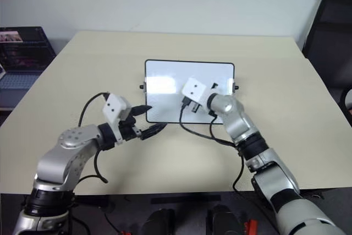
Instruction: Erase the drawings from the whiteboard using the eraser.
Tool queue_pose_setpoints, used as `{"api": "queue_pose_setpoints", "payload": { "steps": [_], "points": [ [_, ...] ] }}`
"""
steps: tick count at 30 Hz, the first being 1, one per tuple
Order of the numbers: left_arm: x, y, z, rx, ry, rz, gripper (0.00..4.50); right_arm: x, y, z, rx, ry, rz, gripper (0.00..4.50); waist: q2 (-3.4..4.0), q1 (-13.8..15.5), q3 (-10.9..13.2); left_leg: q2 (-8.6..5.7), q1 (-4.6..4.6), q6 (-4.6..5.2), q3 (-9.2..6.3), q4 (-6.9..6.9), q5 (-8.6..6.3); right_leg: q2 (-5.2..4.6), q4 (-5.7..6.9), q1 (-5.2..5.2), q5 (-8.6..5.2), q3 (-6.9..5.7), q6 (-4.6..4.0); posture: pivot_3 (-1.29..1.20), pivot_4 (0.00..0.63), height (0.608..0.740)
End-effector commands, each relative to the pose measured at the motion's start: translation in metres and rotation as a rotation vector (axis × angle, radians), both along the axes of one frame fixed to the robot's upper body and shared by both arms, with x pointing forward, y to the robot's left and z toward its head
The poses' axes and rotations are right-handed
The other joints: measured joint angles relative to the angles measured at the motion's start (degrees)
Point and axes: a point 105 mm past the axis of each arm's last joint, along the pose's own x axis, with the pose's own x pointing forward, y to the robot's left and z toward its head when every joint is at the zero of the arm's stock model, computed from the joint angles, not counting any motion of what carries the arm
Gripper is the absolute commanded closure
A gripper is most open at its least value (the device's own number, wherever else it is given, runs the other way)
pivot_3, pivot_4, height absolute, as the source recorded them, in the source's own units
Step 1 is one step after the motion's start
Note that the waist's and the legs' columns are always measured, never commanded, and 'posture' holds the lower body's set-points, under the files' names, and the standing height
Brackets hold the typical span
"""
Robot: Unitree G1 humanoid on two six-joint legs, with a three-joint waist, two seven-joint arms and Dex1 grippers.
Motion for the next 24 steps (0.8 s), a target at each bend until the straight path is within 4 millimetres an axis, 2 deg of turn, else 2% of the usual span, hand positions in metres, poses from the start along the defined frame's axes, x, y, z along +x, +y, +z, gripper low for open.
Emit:
{"api": "queue_pose_setpoints", "payload": {
  "steps": [1,4,6,9,11,15,18,21,24],
  "points": [
    [-0.004,-0.005,0.012,-0.005,-0.050,-0.030,0.00,0.006,-0.010,0.018,0.047,-0.073,-0.052,3.66,0.00,0.1,0.0,-0.02,0.00,0.00,0.01,0.00,0.00,0.00,-0.01,0.00,0.00,0.01,0.00,0.00,0.150,0.740],
    [-0.005,-0.005,0.012,-0.005,-0.052,-0.029,0.00,0.005,-0.030,0.042,0.179,-0.105,-0.102,3.66,0.01,0.4,0.0,-0.05,-0.04,0.00,0.01,0.01,0.00,-0.03,-0.03,0.00,0.00,0.00,0.00,0.00,0.150,0.740],
    [-0.006,-0.007,0.014,-0.012,-0.065,-0.040,0.00,-0.005,-0.045,0.052,0.272,-0.096,-0.125,3.66,0.01,0.9,0.0,-0.06,-0.10,0.00,-0.05,0.00,0.00,-0.05,-0.05,0.00,0.00,-0.05,0.00,0.00,0.150,0.740],
    [-0.009,-0.012,0.018,-0.025,-0.088,-0.075,0.00,-0.023,-0.068,0.056,0.368,-0.066,-0.182,3.66,0.01,1.4,0.0,-0.05,-0.10,-0.02,-0.04,-0.05,-0.03,-0.11,-0.06,-0.02,-0.01,-0.05,-0.01,0.00,0.150,0.740],
    [-0.013,-0.020,0.020,-0.023,-0.097,-0.126,0.00,-0.038,-0.090,0.053,0.441,-0.032,-0.255,3.66,0.01,1.5,0.0,-0.03,-0.11,-0.04,-0.05,-0.08,-0.04,-0.15,-0.07,-0.03,-0.03,-0.06,-0.03,0.00,0.150,0.740],
    [-0.017,-0.037,0.022,-0.022,-0.106,-0.241,0.00,-0.075,-0.128,0.032,0.500,0.065,-0.410,3.66,0.03,1.6,0.0,-0.05,-0.11,-0.05,-0.03,-0.09,-0.05,-0.23,-0.07,-0.02,-0.06,-0.07,-0.04,0.00,0.150,0.740],
    [-0.019,-0.049,0.021,-0.008,-0.100,-0.350,0.00,-0.098,-0.145,-0.001,0.485,0.195,-0.548,3.66,0.03,1.6,0.0,-0.08,-0.09,-0.05,-0.01,-0.06,-0.05,-0.20,-0.06,-0.01,-0.12,-0.07,0.07,0.00,0.150,0.740],
    [-0.022,-0.062,0.019,0.023,-0.100,-0.461,0.00,-0.114,-0.147,-0.028,0.469,0.309,-0.593,3.66,0.04,1.4,0.0,-0.07,-0.05,-0.05,0.05,-0.06,-0.04,-0.01,-0.07,0.01,-0.23,-0.03,0.23,0.00,0.150,0.740],
    [-0.019,-0.084,0.024,0.009,-0.108,-0.564,0.00,-0.114,-0.154,-0.048,0.481,0.351,-0.678,3.66,0.05,1.2,0.0,-0.06,0.00,-0.05,0.12,-0.04,-0.04,0.09,-0.06,0.00,-0.24,-0.02,0.24,0.00,0.150,0.740]
  ]
}}
